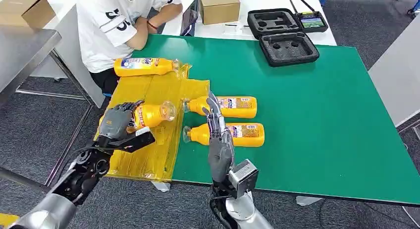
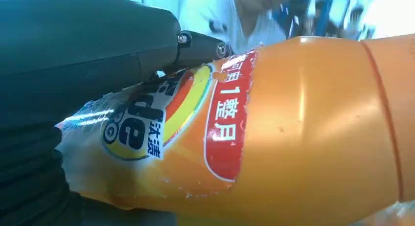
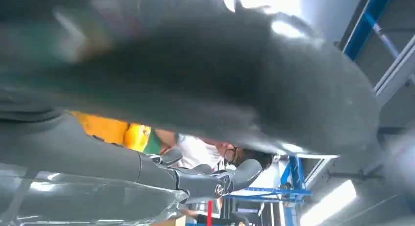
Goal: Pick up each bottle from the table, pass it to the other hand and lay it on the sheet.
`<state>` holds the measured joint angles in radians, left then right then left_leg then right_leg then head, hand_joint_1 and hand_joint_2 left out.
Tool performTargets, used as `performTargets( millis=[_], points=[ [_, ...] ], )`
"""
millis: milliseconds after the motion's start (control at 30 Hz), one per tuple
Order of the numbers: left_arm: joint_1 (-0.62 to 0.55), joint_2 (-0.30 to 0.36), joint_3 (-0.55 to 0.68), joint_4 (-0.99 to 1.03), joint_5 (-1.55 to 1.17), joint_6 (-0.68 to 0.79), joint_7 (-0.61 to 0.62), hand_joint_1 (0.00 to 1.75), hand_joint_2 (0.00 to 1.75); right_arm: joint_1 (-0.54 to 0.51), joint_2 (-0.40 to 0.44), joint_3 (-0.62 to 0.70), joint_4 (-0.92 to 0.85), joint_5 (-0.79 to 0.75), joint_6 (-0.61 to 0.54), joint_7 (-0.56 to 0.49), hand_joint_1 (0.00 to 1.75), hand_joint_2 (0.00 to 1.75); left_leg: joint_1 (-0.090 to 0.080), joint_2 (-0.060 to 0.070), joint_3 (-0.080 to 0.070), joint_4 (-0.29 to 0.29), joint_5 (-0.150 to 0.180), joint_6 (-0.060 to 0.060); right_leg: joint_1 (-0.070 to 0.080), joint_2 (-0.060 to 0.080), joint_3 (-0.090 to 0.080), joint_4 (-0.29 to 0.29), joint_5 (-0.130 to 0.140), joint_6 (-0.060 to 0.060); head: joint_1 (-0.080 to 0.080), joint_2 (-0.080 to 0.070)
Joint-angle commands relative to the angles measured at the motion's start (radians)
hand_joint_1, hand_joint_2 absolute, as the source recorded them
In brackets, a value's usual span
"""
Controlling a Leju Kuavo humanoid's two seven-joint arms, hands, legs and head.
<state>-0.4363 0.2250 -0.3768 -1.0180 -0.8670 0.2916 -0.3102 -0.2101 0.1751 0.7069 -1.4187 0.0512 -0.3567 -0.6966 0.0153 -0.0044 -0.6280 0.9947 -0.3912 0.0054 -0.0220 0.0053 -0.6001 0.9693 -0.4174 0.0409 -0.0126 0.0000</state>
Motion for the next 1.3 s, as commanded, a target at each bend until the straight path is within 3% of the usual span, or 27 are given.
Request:
performTargets(
  millis=[33,267,633,1100,1200,1233,1300],
  points=[
    [-0.18,0.056,-0.11,0.236,-0.039,-0.172,0.04,1.75,1.75,-0.044,0.003,-0.005,0.056,-0.024,0.036,-0.002,0.0,1.75,0.001,-0.001,0.003,0.001,-0.002,0.0,0.002,-0.002,0.004,0.0,-0.002,-0.002,0.0,0.0],
    [-0.18,0.056,-0.11,0.236,-0.039,-0.172,0.04,1.75,1.75,-0.044,0.003,-0.005,0.056,-0.024,0.036,-0.002,0.0,1.75,0.001,0.0,0.004,0.0,-0.002,0.0,0.002,0.0,0.004,0.0,-0.002,-0.002,0.0,0.0],
    [-0.286,0.051,-0.188,0.332,-0.084,-0.409,0.032,1.75,1.75,-0.066,0.016,-0.008,0.131,-0.029,0.058,-0.002,0.0,1.75,0.002,-0.001,0.002,0.0,-0.001,0.0,0.002,-0.001,0.003,0.0,-0.001,-0.001,0.0,0.0],
    [-0.201,0.087,-0.29,0.336,-0.144,-0.496,-0.014,1.75,1.75,-0.099,0.03,-0.028,0.232,-0.065,0.142,0.0,0.0,1.75,0.002,0.003,0.008,-0.001,-0.003,0.0,0.002,0.002,0.008,-0.001,-0.002,-0.003,0.0,0.0],
    [-0.19,0.107,-0.322,0.329,-0.155,-0.521,-0.032,1.43,1.75,-0.106,0.033,-0.032,0.24,-0.083,0.159,0.01,0.0,1.75,0.002,0.003,0.009,0.0,-0.004,0.0,0.003,0.002,0.01,-0.001,-0.003,-0.003,0.0,0.0],
    [-0.179,0.108,-0.322,0.328,-0.15,-0.524,-0.036,1.15,1.75,-0.109,0.033,-0.031,0.243,-0.083,0.162,0.01,0.0,1.75,0.001,0.004,0.008,-0.001,-0.003,0.0,0.002,0.003,0.008,-0.001,-0.001,-0.003,0.0,0.0],
    [-0.16,0.103,-0.321,0.33,-0.137,-0.528,-0.042,0.02,1.75,-0.114,0.037,-0.036,0.25,-0.087,0.153,0.015,0.0,1.75,0.0,0.003,0.007,-0.002,-0.001,0.0,0.001,0.003,0.007,-0.001,-0.001,-0.001,0.0,0.0]
  ],
)
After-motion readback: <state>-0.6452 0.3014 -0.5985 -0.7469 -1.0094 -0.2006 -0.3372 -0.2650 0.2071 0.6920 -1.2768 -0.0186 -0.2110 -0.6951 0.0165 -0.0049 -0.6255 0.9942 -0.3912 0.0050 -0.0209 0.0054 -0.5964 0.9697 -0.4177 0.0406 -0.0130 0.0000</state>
